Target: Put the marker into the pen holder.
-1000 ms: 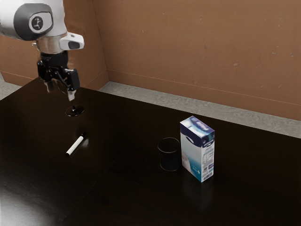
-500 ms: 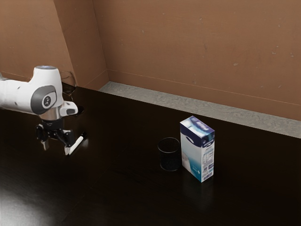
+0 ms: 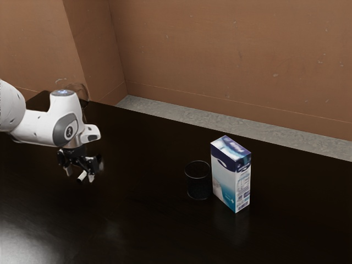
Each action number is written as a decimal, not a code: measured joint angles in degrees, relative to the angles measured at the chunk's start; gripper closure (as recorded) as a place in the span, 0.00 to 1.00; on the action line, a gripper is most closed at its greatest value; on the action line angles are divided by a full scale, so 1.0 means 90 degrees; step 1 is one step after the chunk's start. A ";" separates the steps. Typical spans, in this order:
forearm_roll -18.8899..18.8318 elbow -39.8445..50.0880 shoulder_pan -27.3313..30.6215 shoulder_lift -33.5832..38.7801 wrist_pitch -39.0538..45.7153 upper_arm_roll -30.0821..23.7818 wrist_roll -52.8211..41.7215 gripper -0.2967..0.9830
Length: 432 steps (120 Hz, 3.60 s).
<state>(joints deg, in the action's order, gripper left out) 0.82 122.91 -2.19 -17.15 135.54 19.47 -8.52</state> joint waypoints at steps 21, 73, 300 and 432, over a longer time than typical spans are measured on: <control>0.0221 -0.0259 0.0110 -0.0321 0.0167 -0.0015 -0.0281 0.25; 0.0347 -0.0314 0.0223 -0.0495 0.0276 -0.0021 -0.0729 0.55; -0.0254 -0.4783 -0.2222 -0.0654 -0.3974 -0.1413 -0.0488 0.85; -0.0854 -0.3492 0.0265 0.2117 -0.5138 -0.0699 -0.0082 0.29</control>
<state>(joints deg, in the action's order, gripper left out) -6.87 91.48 0.20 1.90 89.30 13.18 -9.25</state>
